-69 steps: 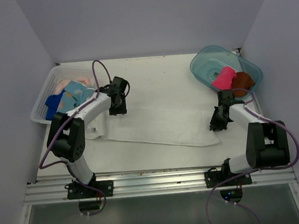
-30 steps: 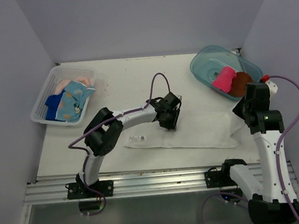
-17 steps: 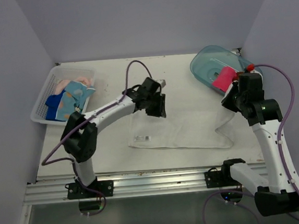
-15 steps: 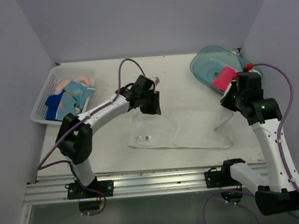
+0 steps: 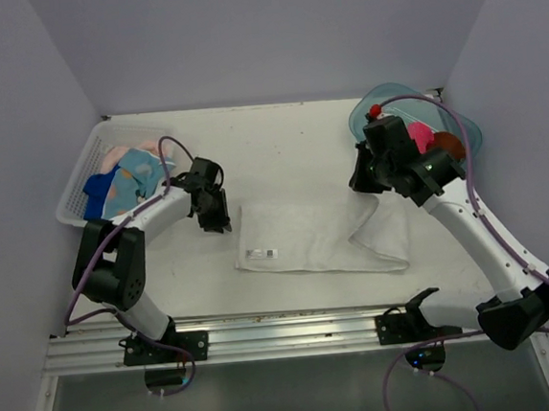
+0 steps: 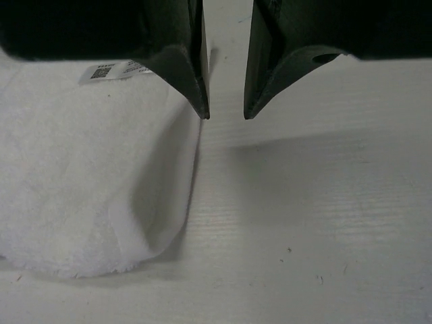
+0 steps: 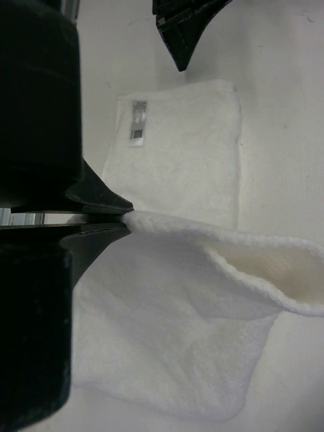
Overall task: Roll the towels
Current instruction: Fold the towel
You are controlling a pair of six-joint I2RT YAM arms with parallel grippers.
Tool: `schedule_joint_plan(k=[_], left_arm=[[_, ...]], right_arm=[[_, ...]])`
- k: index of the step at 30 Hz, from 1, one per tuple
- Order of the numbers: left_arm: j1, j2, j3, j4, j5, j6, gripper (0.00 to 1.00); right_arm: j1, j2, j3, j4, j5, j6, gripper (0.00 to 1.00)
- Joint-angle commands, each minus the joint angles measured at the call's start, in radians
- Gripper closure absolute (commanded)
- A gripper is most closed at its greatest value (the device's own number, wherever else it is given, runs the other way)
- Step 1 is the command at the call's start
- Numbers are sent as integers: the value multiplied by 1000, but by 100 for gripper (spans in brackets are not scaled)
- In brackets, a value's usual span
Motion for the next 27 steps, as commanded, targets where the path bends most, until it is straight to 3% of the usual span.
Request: schedule_joint_plan(k=[1,13,27], left_arm=[[-6,-23,-30,32,21,25,71],[-6,2,-122,133,101,-13,74],[-6,20,-153,193,156,-38,76]], right_arm=[[88,49,68,21,47,17,100],[364,295,209,38,124,103,100],[479,539,344,55,145,147,100]])
